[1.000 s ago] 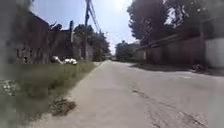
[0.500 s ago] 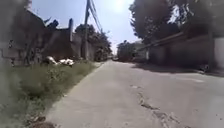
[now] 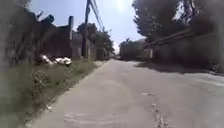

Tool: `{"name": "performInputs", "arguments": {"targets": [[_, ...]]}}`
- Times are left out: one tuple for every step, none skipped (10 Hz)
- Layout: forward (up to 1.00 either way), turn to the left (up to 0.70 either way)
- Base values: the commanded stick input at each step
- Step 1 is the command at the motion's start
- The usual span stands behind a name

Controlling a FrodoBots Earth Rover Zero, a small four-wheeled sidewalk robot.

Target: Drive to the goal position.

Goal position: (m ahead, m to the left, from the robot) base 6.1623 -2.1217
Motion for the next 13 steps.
{"name": "performInputs", "arguments": {"targets": [[1.00,0.02],[1.00,0.02],[1.00,0.02],[1.00,-0.09],[1.00,-0.25],[1.00,-0.36],[1.00,-0.35],[1.00,-0.16],[1.00,-0.06],[1.00,0.02],[1.00,0.02],[1.00,0.02],[1.00,0.02]]}}
